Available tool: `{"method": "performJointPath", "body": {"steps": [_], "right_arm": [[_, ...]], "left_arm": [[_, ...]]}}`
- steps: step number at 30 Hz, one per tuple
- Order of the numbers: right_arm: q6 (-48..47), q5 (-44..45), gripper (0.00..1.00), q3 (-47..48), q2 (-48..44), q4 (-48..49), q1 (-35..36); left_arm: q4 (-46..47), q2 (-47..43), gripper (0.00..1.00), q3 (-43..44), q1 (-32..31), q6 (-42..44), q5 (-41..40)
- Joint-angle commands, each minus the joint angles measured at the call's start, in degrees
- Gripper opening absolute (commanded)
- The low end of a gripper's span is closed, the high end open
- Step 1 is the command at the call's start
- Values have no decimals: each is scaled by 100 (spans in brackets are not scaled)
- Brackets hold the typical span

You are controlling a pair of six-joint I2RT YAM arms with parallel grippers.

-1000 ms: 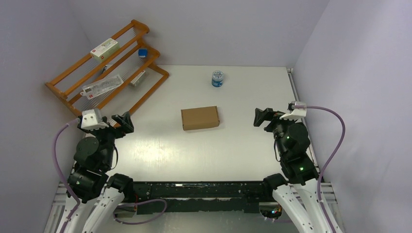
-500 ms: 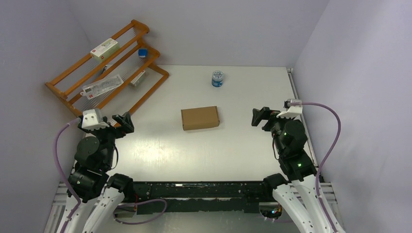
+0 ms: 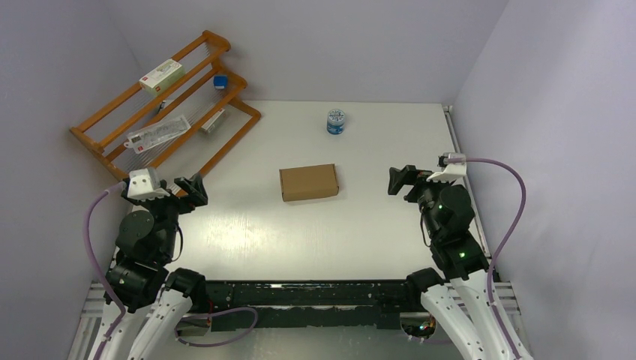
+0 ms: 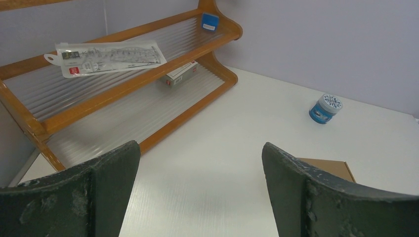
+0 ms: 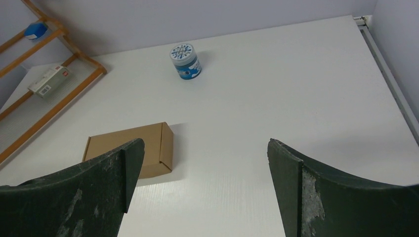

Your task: Fold the paper box

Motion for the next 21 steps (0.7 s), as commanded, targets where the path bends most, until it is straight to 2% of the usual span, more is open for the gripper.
{"method": "performJointPath", "body": {"steps": [1, 21], "right_arm": [[-45, -44, 100, 44, 51, 85, -12], [-248, -269, 100, 18, -117, 148, -18]], "left_arm": [[187, -6, 98, -47, 66, 96, 109], [305, 78, 98, -65, -26, 100, 256]]}}
